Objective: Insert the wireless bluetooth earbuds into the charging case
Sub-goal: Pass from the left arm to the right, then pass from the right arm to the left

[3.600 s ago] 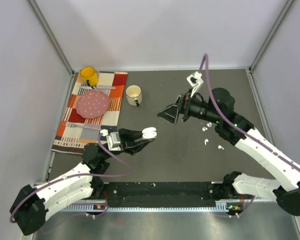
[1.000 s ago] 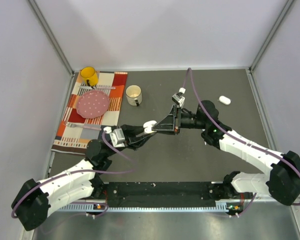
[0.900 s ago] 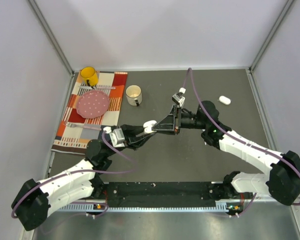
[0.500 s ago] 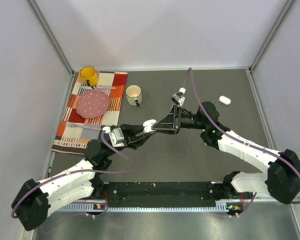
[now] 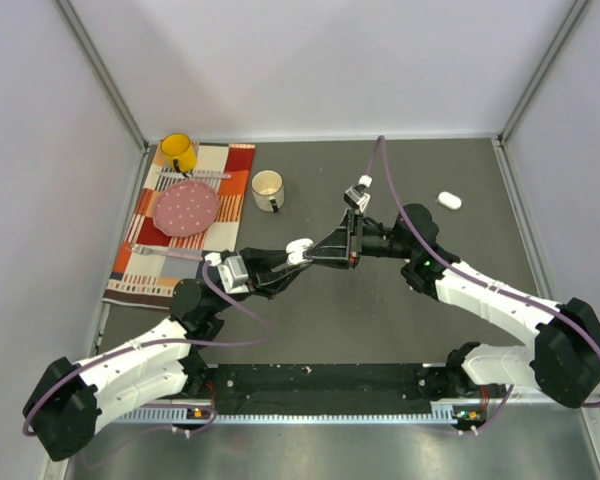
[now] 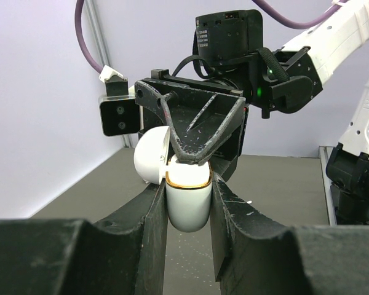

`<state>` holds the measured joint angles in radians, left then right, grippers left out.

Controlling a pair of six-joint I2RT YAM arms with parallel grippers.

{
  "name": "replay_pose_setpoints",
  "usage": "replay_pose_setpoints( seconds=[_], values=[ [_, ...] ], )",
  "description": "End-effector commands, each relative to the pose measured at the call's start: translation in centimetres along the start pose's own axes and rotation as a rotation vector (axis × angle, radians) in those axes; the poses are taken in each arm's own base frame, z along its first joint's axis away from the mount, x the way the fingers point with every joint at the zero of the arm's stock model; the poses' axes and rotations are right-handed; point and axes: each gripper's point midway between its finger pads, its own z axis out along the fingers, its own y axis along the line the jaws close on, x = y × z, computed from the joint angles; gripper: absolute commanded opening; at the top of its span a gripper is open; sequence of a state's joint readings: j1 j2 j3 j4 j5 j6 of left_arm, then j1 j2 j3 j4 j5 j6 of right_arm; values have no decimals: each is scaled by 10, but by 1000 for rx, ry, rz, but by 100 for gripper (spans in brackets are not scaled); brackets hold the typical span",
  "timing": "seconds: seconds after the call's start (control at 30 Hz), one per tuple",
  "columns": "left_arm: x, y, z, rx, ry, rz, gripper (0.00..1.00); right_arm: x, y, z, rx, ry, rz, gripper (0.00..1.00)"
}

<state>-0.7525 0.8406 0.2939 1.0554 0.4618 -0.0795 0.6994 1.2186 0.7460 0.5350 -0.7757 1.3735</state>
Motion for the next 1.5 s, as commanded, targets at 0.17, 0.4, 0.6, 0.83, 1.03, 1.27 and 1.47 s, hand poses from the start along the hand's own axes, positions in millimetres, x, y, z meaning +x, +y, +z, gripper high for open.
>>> replay_pose_setpoints(
  seconds=[0.17, 0.4, 0.6, 0.83, 1.03, 1.27, 1.47],
  values=[
    [-11, 1, 6, 2, -19, 13, 35, 5, 23, 0, -76, 5, -75, 0],
    [-12, 4, 3, -15, -20, 18, 37, 5, 22, -1, -70, 6, -80, 0],
    [-12, 4, 2, -23, -18, 15, 37, 5, 21, 0, -69, 5, -78, 0],
    [-12, 3, 3, -15, -19, 20, 11, 5, 19, 0, -61, 6, -74, 0],
    [-14, 4, 3, -19, -32, 29, 0, 5, 14, 1, -28, 13, -81, 25],
    [-18, 14, -6, -96, -67, 41, 0, -3, 15, -7, 46, -38, -177, 74],
    [-17, 19, -16, -148, -64, 49, 0, -26, 4, -39, 209, -160, -277, 77]
  ],
)
